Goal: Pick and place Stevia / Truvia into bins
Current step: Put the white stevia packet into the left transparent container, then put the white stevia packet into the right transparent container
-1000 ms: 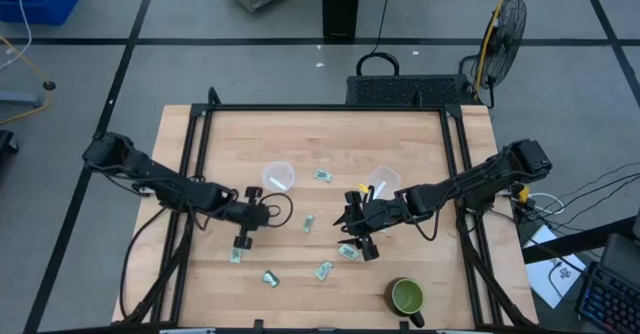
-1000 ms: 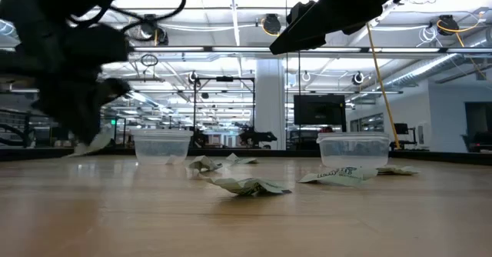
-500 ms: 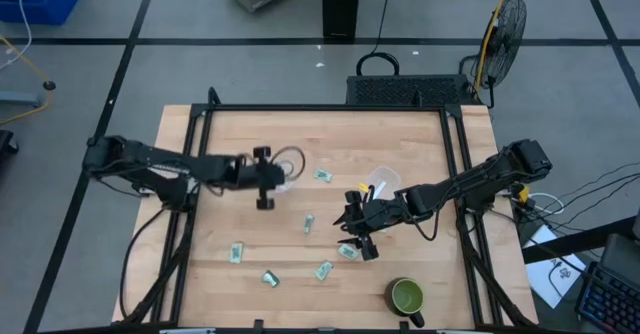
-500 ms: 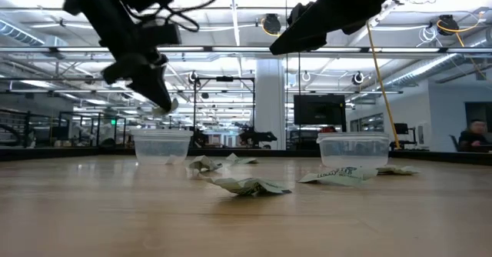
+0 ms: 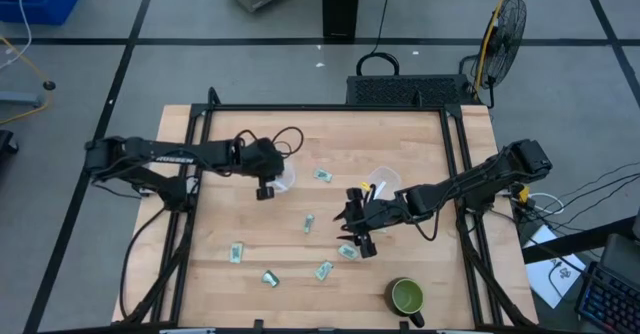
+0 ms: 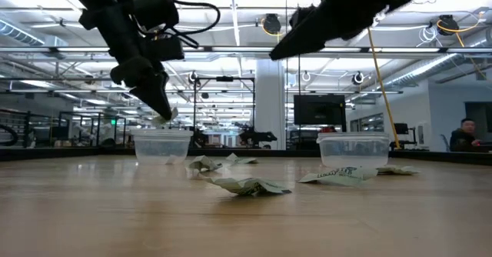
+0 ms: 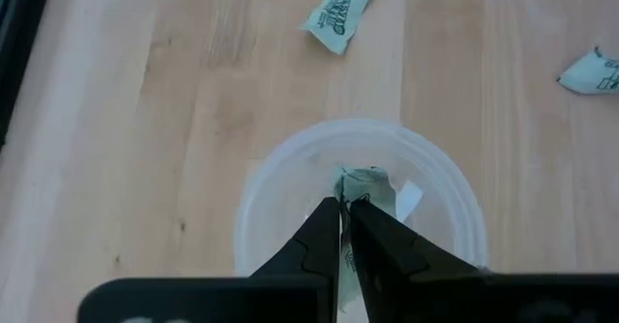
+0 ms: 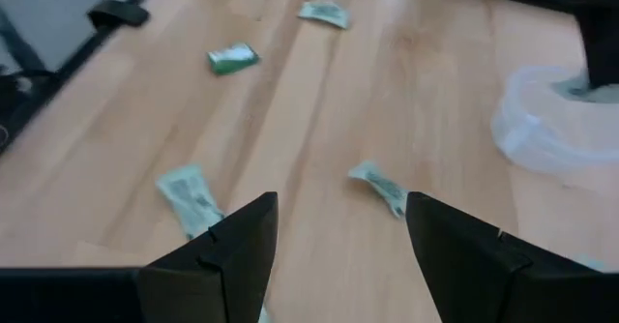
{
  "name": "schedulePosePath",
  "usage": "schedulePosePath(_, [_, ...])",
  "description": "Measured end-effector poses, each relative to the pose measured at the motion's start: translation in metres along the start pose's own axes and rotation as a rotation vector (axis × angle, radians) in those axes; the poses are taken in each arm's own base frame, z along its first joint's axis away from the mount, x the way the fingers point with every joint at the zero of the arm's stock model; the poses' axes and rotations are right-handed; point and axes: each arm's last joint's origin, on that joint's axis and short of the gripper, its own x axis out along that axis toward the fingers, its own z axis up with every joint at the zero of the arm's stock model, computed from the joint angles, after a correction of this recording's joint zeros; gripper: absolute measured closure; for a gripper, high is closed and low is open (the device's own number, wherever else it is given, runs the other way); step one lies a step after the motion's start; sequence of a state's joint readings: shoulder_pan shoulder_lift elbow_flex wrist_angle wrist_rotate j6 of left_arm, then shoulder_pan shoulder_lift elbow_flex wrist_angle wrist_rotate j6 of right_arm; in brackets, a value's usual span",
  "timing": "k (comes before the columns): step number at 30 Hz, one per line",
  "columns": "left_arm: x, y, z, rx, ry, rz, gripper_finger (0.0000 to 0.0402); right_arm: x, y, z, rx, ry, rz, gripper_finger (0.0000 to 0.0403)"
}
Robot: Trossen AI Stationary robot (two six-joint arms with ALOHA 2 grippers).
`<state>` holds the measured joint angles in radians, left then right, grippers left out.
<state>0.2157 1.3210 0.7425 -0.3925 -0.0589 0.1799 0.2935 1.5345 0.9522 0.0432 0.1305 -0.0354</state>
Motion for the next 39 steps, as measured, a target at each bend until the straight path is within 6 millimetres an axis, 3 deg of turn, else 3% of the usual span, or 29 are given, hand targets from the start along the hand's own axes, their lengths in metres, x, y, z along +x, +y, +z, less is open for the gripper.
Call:
schedulePosePath(7, [0.016,-0.002,-0.004,0.002,0.068,-0.01,0.0364,0.003,0.0,-0.016,-0.006,0.032,-0.027,0.0179])
schedulePosePath(14, [0.032,-0.001,-0.007,0.006,0.119,0.052,0.036,0.003,-0.001,-0.011,-0.007,-0.051,-0.029,0.0179])
schedulePosePath(22, [0.032,-0.003,-0.006,0.013,0.111,0.014,0.0282,0.004,-0.007,-0.011,-0.018,-0.053,-0.048,0.0179])
schedulePosePath(29, [0.026,-0.002,-0.004,0.013,0.087,0.017,0.0239,0.004,-0.048,-0.006,0.07,-0.119,-0.268,0.0179])
schedulePosePath(35, [0.01,-0.002,0.001,0.038,0.013,0.026,0.0236,0.004,-0.083,-0.008,0.121,-0.156,-0.228,0.0179])
schedulePosePath(39, [-0.008,-0.004,0.006,0.073,-0.072,0.011,0.0236,0.017,-0.095,-0.02,0.141,-0.112,-0.252,0.0179])
